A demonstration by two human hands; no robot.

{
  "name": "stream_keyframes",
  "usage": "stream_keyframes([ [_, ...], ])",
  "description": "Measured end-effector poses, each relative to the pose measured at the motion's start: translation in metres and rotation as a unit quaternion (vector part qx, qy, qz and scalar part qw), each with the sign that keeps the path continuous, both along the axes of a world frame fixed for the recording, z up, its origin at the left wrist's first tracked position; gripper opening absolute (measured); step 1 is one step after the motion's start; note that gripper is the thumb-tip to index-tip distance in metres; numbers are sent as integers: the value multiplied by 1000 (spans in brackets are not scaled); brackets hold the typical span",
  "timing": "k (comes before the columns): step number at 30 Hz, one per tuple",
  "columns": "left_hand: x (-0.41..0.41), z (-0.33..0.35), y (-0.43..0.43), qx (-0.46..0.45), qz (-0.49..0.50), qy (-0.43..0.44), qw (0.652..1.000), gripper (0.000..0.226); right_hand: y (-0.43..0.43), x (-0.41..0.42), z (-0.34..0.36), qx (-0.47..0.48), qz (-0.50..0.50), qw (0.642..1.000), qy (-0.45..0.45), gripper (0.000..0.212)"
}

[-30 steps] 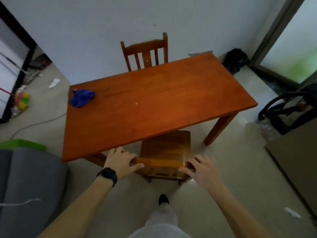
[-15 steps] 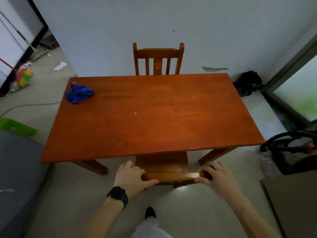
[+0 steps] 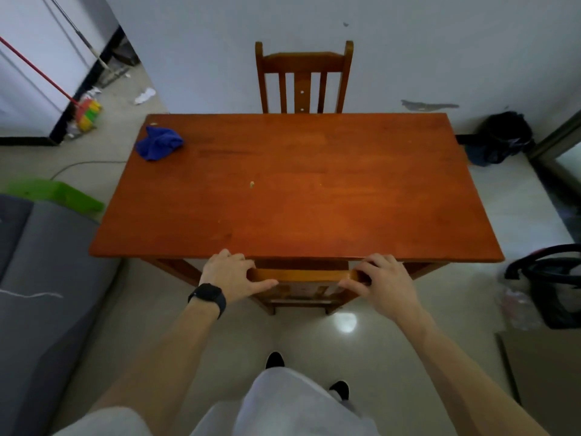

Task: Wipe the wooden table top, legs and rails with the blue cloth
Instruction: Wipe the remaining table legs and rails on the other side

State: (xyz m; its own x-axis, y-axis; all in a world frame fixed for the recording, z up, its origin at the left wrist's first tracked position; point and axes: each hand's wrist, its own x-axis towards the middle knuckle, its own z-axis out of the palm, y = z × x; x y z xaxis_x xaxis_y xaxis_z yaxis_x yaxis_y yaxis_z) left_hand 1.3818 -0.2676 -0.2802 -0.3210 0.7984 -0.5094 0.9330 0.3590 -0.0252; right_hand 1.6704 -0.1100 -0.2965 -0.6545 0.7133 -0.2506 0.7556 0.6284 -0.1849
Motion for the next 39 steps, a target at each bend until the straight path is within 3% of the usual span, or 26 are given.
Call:
stream_keyframes([
  [3, 14, -2, 1, -7, 10, 37, 999, 99, -7, -4, -1, -34, -69, 994, 79, 73],
  [5, 24, -3, 5, -8, 26, 60, 998, 103, -7, -10, 2, -36, -97, 991, 83, 78],
  [11, 30, -10, 5, 7, 20, 99, 995, 104, 9, 1, -5, -3, 11, 1000, 28, 82],
  [20, 19, -12, 26, 16, 26, 107, 994, 106, 29, -8, -25, 102, 8, 988, 119, 71],
  [29, 2, -12, 42, 16, 25, 96, 995, 106, 43, -26, -8, 28, 0, 998, 56, 81],
  [39, 2, -10, 33, 25, 13, 95, 995, 103, 29, -30, -4, -11, -31, 998, 58, 84],
])
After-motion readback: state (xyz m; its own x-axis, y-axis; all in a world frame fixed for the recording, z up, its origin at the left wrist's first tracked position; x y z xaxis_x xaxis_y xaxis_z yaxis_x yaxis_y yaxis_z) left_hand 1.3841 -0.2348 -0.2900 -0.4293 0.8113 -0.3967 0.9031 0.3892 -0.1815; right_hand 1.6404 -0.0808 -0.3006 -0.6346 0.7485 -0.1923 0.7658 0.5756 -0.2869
